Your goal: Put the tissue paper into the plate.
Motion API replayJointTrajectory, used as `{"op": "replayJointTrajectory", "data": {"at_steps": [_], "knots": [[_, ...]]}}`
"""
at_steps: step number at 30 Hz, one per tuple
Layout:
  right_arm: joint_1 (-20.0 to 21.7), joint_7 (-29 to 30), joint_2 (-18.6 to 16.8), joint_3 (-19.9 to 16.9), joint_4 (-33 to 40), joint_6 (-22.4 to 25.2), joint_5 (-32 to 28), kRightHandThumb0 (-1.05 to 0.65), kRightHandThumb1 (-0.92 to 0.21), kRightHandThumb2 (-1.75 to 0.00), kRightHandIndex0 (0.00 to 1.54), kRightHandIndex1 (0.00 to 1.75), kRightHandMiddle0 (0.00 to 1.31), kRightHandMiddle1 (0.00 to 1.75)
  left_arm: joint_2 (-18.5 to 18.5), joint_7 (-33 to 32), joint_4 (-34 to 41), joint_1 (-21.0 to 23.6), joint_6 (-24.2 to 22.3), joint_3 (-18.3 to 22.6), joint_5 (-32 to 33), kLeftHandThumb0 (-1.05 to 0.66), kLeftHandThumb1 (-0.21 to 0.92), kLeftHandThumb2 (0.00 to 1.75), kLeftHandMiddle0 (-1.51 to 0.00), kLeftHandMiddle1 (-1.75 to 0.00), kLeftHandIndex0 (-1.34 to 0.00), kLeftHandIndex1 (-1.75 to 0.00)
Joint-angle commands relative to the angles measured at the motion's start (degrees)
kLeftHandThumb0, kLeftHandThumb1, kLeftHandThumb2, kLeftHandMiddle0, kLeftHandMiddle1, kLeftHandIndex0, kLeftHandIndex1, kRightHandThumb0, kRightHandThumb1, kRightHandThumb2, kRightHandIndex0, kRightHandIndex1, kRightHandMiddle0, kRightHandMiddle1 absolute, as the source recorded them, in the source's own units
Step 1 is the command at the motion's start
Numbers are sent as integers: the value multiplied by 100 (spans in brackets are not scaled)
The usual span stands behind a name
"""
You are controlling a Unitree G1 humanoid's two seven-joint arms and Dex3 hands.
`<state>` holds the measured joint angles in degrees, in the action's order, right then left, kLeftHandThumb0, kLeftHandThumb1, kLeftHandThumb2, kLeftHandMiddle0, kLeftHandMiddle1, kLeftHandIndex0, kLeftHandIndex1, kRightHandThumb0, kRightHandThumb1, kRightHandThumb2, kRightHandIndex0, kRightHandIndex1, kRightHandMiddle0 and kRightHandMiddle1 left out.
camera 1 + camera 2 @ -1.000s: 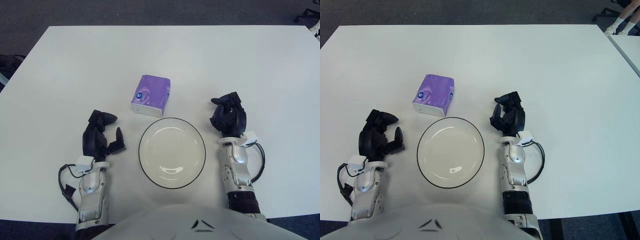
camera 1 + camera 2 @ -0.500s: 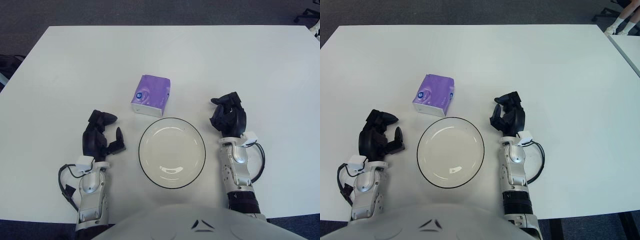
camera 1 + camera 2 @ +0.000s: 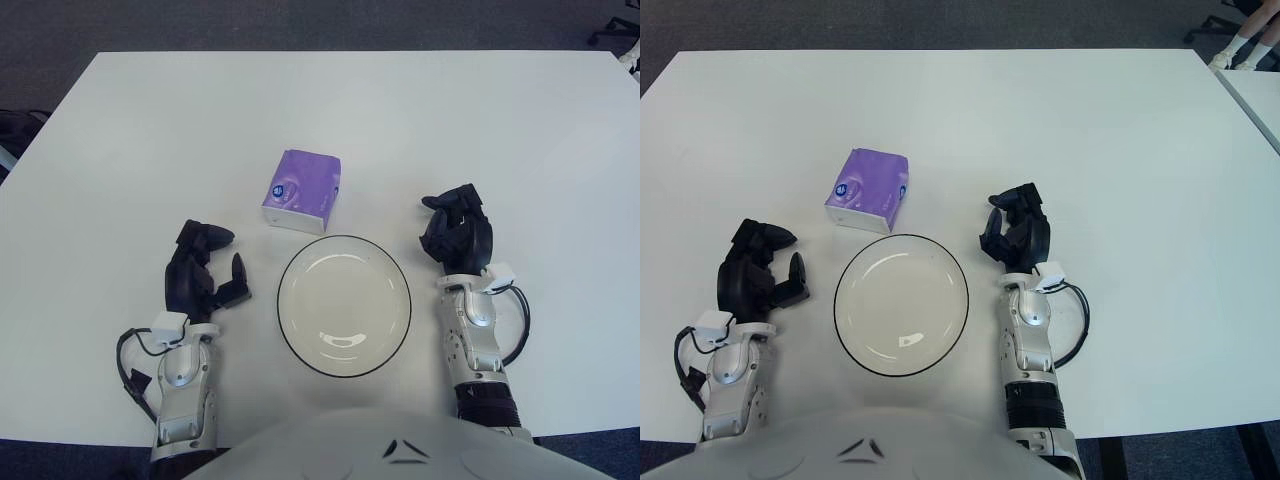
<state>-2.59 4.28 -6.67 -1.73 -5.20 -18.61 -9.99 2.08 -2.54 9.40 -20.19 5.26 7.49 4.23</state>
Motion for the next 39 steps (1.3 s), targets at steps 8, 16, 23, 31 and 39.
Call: {"op": "replayJointTrajectory", "data": {"at_steps": [8,16,23,31,39], "knots": [[-561,156,-154,-104,-508,671,-40,-41,-57,-100,65,154,42,175,-61,-189,83,105,-375,34,-211,-1,28,138,-64,-173,-41,-175],[-574,186,-182,-85,-481,674,-26,-41,-57,-100,64,153,41,175,-305,-695,748,310,-518,-61,-1413,-18,64,89,-52,-167,-27,-175],[-570,176,-162,-77,-462,697,-23,-40,-58,-99,64,153,41,175,-508,-1043,1009,538,-953,-223,-2729,-34,90,56,-42,-157,-19,-175],[-549,186,-168,-99,-430,795,-71,-40,-60,-97,63,152,40,175,-855,-282,1922,1161,-2610,-565,-4149,-79,92,102,-26,-170,-1,-170],[-493,225,-202,-104,-413,897,-110,-40,-60,-96,62,151,39,175,-1047,653,2342,1658,-3869,-1121,-5493,-93,92,102,-4,-174,0,-168]]}}
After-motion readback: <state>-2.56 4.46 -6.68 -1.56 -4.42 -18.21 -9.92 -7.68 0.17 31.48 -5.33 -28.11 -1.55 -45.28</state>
